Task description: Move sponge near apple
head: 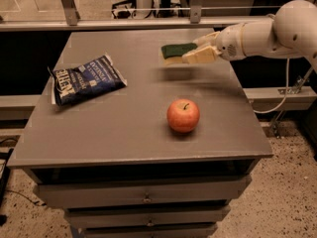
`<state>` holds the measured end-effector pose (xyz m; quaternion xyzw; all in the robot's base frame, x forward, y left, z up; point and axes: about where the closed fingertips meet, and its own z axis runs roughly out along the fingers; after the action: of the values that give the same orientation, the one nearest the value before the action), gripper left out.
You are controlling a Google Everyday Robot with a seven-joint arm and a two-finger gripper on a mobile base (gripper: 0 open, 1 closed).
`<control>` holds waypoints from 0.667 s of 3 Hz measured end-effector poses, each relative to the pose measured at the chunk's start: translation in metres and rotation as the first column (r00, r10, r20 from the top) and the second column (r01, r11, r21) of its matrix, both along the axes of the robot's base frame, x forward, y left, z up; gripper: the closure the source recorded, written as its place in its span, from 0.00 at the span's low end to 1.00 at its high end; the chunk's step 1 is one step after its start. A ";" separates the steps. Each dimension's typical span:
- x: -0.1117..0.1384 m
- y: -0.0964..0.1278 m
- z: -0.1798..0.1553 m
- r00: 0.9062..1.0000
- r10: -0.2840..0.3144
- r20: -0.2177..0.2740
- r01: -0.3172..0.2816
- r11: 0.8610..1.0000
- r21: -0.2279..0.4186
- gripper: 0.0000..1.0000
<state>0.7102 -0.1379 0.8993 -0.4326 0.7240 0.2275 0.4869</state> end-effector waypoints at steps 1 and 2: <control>-0.036 -0.022 -0.010 0.999 0.027 -0.040 -0.029 0.999 -0.035 1.00; -0.076 -0.046 -0.019 0.993 0.084 -0.078 -0.089 0.994 -0.060 1.00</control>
Offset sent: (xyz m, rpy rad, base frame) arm -0.1121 -0.0735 -0.0234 -0.0947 0.1063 0.1217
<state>0.6340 -0.1841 0.8806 -0.4699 0.7292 0.2413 0.4350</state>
